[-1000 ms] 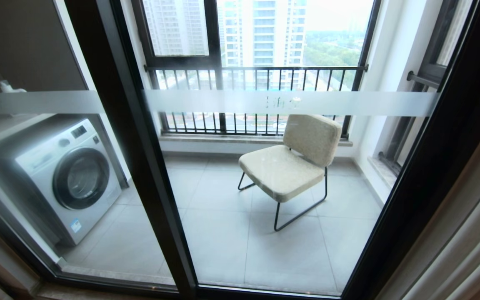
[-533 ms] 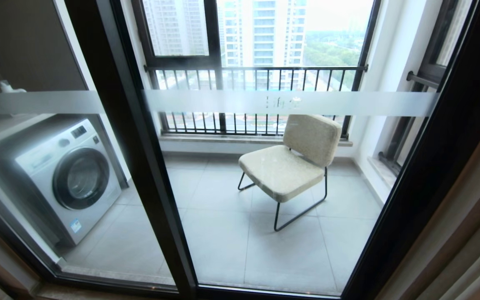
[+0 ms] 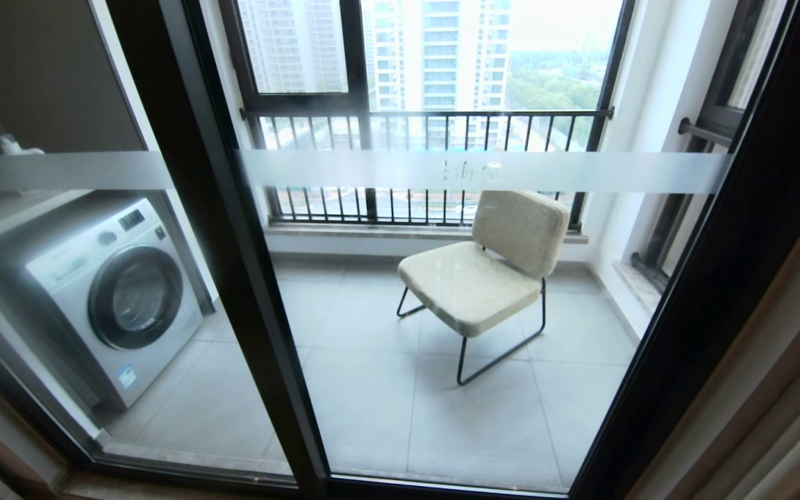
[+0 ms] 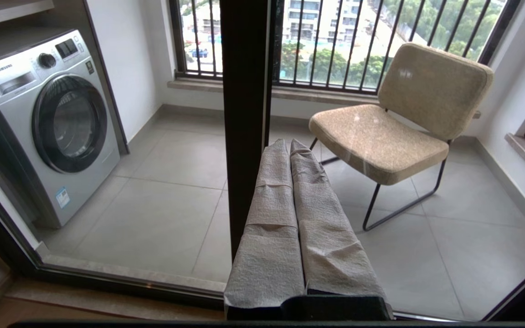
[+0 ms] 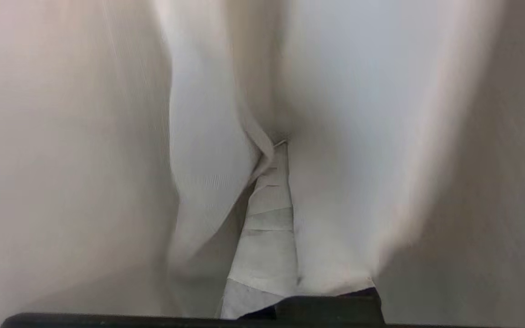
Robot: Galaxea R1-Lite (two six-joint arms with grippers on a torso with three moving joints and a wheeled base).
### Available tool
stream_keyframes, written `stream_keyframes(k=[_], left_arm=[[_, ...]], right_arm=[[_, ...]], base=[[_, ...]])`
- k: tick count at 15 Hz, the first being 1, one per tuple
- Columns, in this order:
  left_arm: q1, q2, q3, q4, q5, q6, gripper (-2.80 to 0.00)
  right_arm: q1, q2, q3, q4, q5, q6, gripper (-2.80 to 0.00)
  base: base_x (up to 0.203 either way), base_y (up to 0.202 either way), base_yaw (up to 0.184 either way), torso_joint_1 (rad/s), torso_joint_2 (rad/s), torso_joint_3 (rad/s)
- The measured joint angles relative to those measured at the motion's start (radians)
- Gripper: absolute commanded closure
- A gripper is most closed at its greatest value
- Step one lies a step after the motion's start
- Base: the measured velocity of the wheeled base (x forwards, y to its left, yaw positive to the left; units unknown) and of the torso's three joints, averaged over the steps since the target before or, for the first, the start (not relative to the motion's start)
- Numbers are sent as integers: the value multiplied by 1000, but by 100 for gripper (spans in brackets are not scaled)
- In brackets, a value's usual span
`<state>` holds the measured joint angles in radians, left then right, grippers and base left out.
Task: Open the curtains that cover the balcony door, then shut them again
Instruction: Pull the inner curtains open on both sides
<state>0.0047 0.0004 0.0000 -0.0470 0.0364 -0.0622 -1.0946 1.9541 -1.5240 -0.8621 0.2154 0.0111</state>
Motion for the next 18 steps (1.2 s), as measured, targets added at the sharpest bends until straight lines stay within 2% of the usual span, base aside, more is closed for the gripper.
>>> stream_keyframes(k=[3,6,7,14,18], left_arm=[[0,0,0,0,0,0,0],[0,0,0,0,0,0,0],[0,0,0,0,0,0,0],[-1,0,0,0,0,0,0],[0,0,0,0,0,0,0]], right_arm=[[77,-24,0,-4,42,27,0],[141,-31,-6,-7,49,37,0],[152,-33,-6,-9,49,36,-280],[169,-61,31,-9,48,37,-280],[142,-157,172,-9,46,33,-280]], base=[[0,0,0,0,0,0],[0,0,0,0,0,0],[0,0,0,0,0,0],[0,0,0,0,0,0],[0,0,0,0,0,0]])
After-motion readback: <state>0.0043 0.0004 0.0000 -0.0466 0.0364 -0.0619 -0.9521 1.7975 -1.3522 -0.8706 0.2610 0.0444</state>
